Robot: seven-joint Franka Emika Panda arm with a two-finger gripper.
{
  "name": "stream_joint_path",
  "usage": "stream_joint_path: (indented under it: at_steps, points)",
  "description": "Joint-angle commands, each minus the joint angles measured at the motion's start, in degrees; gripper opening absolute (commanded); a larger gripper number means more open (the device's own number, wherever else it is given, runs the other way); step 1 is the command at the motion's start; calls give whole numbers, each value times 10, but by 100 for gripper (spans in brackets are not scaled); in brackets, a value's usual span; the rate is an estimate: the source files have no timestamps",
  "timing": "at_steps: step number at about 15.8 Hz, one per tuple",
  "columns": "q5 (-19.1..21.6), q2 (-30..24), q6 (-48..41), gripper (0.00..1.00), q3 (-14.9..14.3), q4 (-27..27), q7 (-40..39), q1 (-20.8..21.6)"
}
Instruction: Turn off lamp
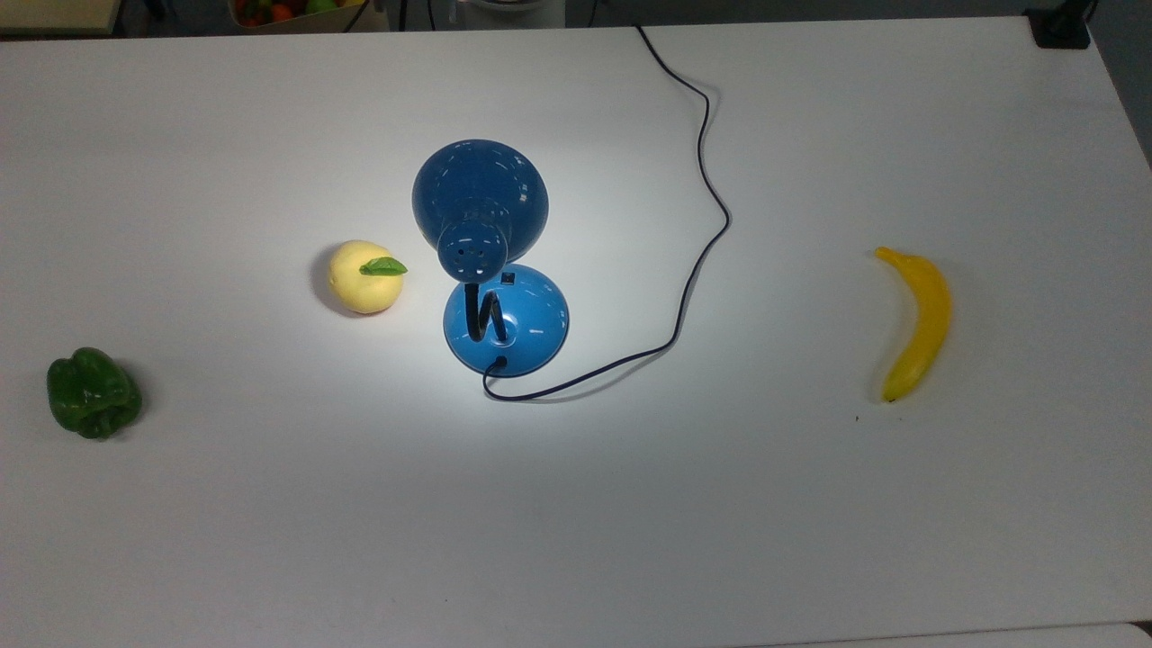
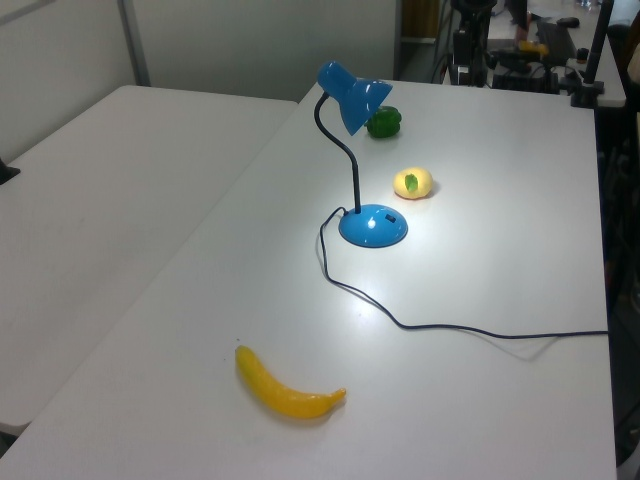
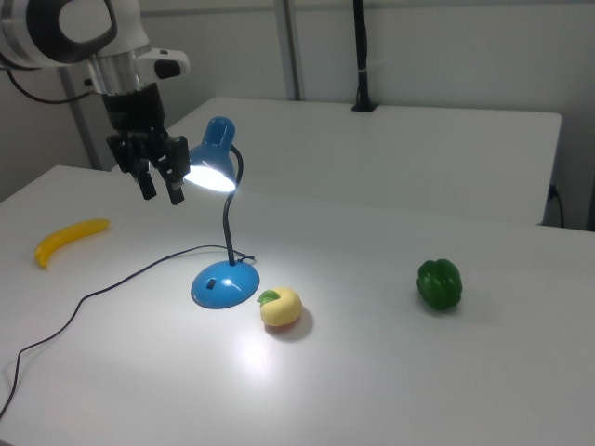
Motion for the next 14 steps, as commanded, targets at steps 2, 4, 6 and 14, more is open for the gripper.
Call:
stream_joint_path:
  at_steps: [2, 4, 6, 14]
  points:
    - [-6, 1, 11, 0, 1, -1, -13, -2]
    - [-6, 1, 11, 0, 1, -1, -14, -2]
    - [-6, 1, 11, 0, 1, -1, -14, -2]
    - [-4, 0, 50, 0, 1, -25, -13, -2]
